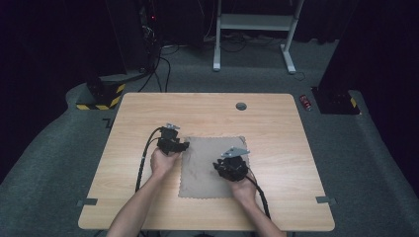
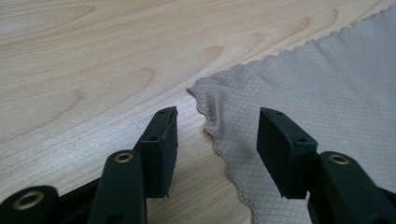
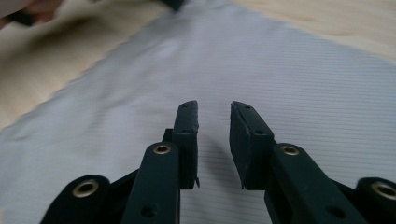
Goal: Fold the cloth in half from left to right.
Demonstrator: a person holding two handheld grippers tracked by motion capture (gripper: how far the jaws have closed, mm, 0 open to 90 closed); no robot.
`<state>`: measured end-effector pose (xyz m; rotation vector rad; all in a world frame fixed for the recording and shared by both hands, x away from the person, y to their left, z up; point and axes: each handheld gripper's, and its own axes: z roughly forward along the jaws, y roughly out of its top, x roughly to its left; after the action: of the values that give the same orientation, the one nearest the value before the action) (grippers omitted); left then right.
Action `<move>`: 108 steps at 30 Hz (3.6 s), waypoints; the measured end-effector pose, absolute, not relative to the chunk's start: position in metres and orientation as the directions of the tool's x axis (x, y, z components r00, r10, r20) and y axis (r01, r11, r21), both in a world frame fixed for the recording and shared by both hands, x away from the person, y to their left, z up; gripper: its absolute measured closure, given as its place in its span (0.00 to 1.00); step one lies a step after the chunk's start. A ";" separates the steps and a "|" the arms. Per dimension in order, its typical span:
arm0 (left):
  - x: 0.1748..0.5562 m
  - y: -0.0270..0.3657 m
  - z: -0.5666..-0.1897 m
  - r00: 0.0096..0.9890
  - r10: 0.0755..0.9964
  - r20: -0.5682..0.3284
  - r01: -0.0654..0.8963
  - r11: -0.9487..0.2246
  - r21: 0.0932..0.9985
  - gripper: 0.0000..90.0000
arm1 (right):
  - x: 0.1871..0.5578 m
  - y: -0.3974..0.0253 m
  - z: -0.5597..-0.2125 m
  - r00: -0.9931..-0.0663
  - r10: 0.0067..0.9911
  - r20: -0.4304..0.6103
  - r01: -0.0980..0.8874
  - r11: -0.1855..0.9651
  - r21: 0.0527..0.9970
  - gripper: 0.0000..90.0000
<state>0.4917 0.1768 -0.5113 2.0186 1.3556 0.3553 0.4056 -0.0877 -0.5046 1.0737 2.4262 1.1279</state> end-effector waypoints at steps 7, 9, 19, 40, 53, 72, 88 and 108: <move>0.498 0.176 -0.510 0.414 0.904 -0.104 0.708 -0.248 0.661 0.53 | 0.372 -0.046 -0.512 -0.779 0.625 0.058 0.447 0.487 0.751 0.82; 0.499 0.176 -0.511 0.408 0.907 -0.103 0.710 -0.245 0.660 0.53 | 0.364 -0.039 -0.513 -0.798 0.600 0.055 0.429 0.503 0.750 0.82; 0.502 0.178 -0.512 0.388 0.919 -0.068 0.703 -0.247 0.667 0.54 | 0.330 0.000 -0.514 -0.871 0.489 0.038 0.343 0.552 0.760 0.82; 0.510 0.182 -0.512 0.379 0.922 -0.076 0.708 -0.236 0.666 0.53 | 0.317 0.018 -0.522 -0.887 0.457 -0.061 0.279 0.638 0.717 0.98; 0.509 0.164 -0.513 0.435 0.900 -0.016 0.663 -0.308 0.683 0.85 | 0.315 0.019 -0.522 -0.885 0.460 -0.073 0.272 0.638 0.720 0.98; 0.514 0.179 -0.492 0.461 0.878 -0.126 0.675 -0.255 0.692 1.00 | 0.314 0.018 -0.512 -0.883 0.467 -0.044 0.284 0.607 0.742 1.00; 0.510 0.199 -0.480 0.450 0.883 -0.133 0.673 -0.238 0.700 1.00 | 0.314 0.028 -0.499 -0.900 0.435 -0.014 0.273 0.590 0.760 1.00; 0.501 0.208 -0.466 0.451 0.880 -0.151 0.658 -0.214 0.722 1.00 | 0.310 0.023 -0.483 -0.906 0.421 0.036 0.278 0.531 0.801 1.00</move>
<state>0.5007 0.2077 -0.4663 1.9576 1.2862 0.3782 0.3104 0.0226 -0.4833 0.5996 2.6040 1.3179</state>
